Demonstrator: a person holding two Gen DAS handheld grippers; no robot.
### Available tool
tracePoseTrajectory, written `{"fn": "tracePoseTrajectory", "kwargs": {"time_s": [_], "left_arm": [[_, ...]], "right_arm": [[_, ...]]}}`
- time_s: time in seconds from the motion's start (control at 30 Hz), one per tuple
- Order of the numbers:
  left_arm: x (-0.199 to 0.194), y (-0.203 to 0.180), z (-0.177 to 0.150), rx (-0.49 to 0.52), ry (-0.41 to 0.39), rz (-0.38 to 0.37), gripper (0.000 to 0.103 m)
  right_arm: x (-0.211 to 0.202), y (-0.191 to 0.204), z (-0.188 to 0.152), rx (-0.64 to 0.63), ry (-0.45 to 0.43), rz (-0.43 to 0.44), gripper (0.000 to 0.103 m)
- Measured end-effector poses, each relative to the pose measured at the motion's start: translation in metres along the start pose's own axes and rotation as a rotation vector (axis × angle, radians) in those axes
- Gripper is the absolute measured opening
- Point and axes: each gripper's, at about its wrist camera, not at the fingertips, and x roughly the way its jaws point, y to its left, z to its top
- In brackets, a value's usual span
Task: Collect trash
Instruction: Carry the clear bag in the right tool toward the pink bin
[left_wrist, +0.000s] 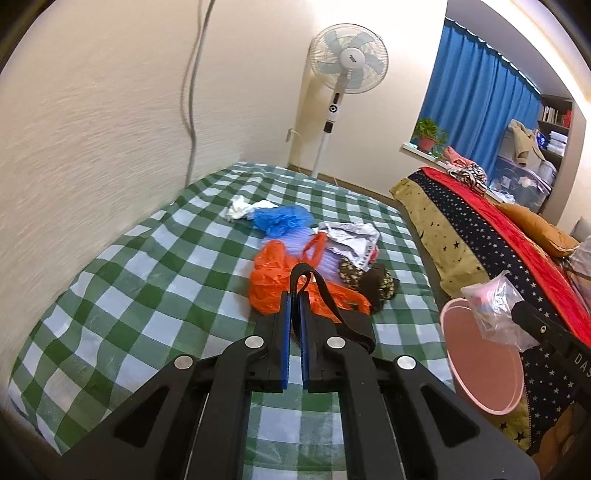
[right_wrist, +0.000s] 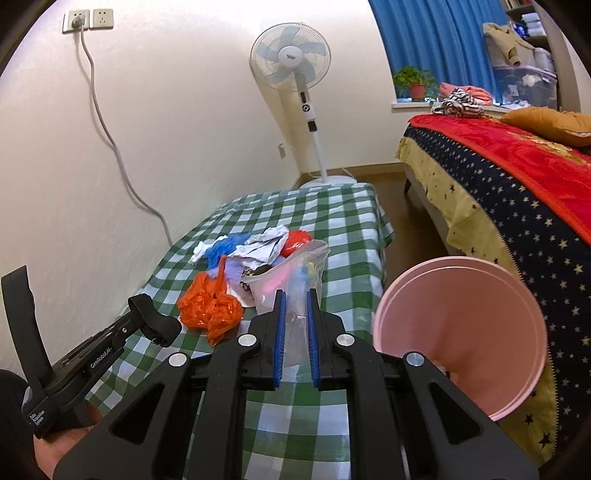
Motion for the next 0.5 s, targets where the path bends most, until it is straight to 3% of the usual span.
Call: {"fn": "tracePoseTrajectory", "kwargs": {"time_s": [0.5], "left_arm": [[-0.003, -0.035, -0.004, 0.057, 0.0, -0.061, 0.004]], "right_arm": [[-0.03, -0.035, 0.006, 0.054, -0.057, -0.083, 0.011]]}}
